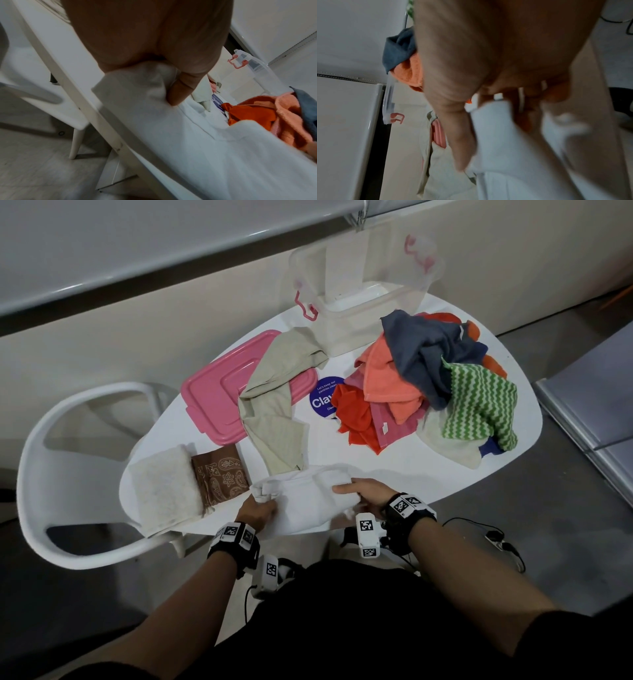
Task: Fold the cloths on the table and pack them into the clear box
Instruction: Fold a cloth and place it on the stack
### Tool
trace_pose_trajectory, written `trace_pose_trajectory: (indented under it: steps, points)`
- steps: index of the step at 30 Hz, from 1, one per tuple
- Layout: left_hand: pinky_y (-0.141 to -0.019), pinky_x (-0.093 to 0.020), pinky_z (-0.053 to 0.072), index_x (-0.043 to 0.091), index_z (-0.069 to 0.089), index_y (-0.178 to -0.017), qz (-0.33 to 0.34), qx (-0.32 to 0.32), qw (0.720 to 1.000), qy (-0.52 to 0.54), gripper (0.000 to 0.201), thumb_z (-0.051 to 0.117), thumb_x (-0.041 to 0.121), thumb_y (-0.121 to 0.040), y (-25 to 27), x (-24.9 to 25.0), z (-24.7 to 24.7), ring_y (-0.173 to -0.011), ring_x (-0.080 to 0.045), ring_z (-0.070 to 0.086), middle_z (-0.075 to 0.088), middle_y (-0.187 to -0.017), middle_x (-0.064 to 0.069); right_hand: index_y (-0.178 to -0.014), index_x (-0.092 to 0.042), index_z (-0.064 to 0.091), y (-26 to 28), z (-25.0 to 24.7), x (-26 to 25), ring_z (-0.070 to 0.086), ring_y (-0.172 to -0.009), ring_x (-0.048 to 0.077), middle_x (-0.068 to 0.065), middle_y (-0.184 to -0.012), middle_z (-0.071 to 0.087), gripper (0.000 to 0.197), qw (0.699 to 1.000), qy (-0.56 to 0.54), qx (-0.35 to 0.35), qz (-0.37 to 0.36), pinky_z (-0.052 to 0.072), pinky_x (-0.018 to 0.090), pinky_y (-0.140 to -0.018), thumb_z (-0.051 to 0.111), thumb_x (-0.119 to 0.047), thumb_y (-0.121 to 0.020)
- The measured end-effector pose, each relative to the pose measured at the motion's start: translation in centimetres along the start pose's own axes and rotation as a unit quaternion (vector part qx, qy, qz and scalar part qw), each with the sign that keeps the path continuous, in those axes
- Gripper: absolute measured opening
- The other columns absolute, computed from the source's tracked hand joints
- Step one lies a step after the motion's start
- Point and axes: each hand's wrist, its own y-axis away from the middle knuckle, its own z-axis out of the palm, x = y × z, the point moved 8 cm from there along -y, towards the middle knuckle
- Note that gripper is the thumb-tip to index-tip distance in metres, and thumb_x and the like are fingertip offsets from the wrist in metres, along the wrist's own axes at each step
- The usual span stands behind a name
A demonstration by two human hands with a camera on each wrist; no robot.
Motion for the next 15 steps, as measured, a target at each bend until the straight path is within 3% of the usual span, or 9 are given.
trace_pose_trajectory:
  steps: [2,4,5,7,9,10,12,14,15]
  points:
    - [-0.081,-0.028,0.036,0.002,0.064,-0.11,-0.017,-0.013,1.0,0.0,0.064,0.046,0.048,-0.069,0.3,-0.1,0.0,-0.108,-0.034,0.057,0.061,-0.112,-0.021,-0.098,-0.002,0.074,0.0,-1.1,-1.0,0.068,-0.08,0.03,0.013,-0.094,0.073,0.056,0.996,-0.02,0.05,-0.067,0.052,0.039,-0.077,0.092,-0.03,-0.053]
    - [-0.077,-0.028,0.035,0.005,0.064,-0.093,-0.02,-0.022,1.0,0.001,0.041,0.053,0.042,-0.08,0.3,0.0,0.1,-0.097,-0.032,0.057,0.062,-0.11,-0.024,-0.082,-0.006,0.077,0.7,-2.2,-2.6,0.071,-0.087,0.026,0.005,-0.091,0.075,0.03,0.986,-0.004,0.099,-0.131,0.053,0.035,-0.087,0.091,-0.017,-0.059]
    - [-0.075,-0.028,0.034,0.005,0.064,-0.09,-0.015,-0.025,1.0,0.0,0.036,0.055,0.04,-0.085,0.0,-0.1,0.2,-0.092,-0.029,0.055,0.063,-0.109,-0.025,-0.072,-0.009,0.074,0.9,-2.4,-3.3,0.068,-0.08,0.019,0.0,-0.084,0.073,0.019,0.982,0.023,0.104,-0.158,0.052,0.029,-0.081,0.09,-0.013,-0.062]
    - [-0.075,-0.027,0.034,0.003,0.066,-0.098,-0.011,-0.013,1.0,0.008,0.04,0.059,0.04,-0.084,0.0,0.0,0.0,-0.09,-0.028,0.055,0.063,-0.102,-0.019,-0.058,-0.012,0.059,1.3,-2.8,-3.8,0.048,-0.061,0.012,-0.003,-0.066,0.053,0.03,0.971,0.083,0.122,-0.189,0.039,0.022,-0.063,0.087,-0.012,-0.068]
    - [-0.075,-0.026,0.035,0.009,0.066,-0.099,-0.003,-0.003,0.999,0.032,0.046,0.055,0.044,-0.071,0.1,0.0,-0.2,-0.095,-0.028,0.059,0.062,-0.094,-0.008,-0.054,-0.016,0.043,1.2,-3.6,-3.2,0.035,-0.055,0.011,-0.005,-0.057,0.037,0.044,0.961,0.131,0.16,-0.183,0.029,0.024,-0.055,0.084,-0.016,-0.072]
    - [-0.077,-0.027,0.038,0.012,0.064,-0.096,-0.008,0.001,0.999,0.043,0.046,0.054,0.046,-0.067,-0.1,-0.3,-0.2,-0.096,-0.026,0.061,0.063,-0.093,-0.005,-0.054,-0.016,0.043,1.1,-4.3,-2.5,0.036,-0.056,0.013,-0.005,-0.056,0.038,0.043,0.955,0.164,0.189,-0.16,0.031,0.026,-0.055,0.08,-0.02,-0.074]
    - [-0.086,-0.033,0.049,0.013,0.064,-0.096,-0.034,0.009,0.997,0.063,0.059,0.062,0.061,-0.062,-2.2,-2.7,0.2,-0.097,-0.026,0.064,0.068,-0.094,-0.005,-0.068,-0.013,0.059,1.1,-5.7,-0.7,0.053,-0.069,0.018,-0.001,-0.068,0.057,0.023,0.939,0.241,0.232,-0.083,0.043,0.029,-0.063,0.073,-0.029,-0.076]
    - [-0.095,-0.04,0.051,0.019,0.066,-0.102,-0.041,0.019,0.998,0.051,0.072,0.067,0.075,-0.057,-3.5,-3.7,0.3,-0.098,-0.025,0.066,0.071,-0.098,-0.002,-0.08,-0.017,0.065,0.5,-6.7,1.1,0.063,-0.08,0.021,-0.002,-0.078,0.066,0.027,0.934,0.263,0.24,-0.029,0.048,0.028,-0.066,0.071,-0.039,-0.066]
    - [-0.099,-0.04,0.049,0.022,0.067,-0.106,-0.041,0.024,0.998,0.031,0.068,0.068,0.072,-0.061,-2.9,-2.9,0.0,-0.102,-0.025,0.065,0.071,-0.104,-0.001,-0.08,-0.019,0.063,0.4,-7.0,1.4,0.064,-0.08,0.021,-0.004,-0.077,0.065,0.03,0.933,0.261,0.245,-0.022,0.049,0.028,-0.065,0.07,-0.042,-0.061]
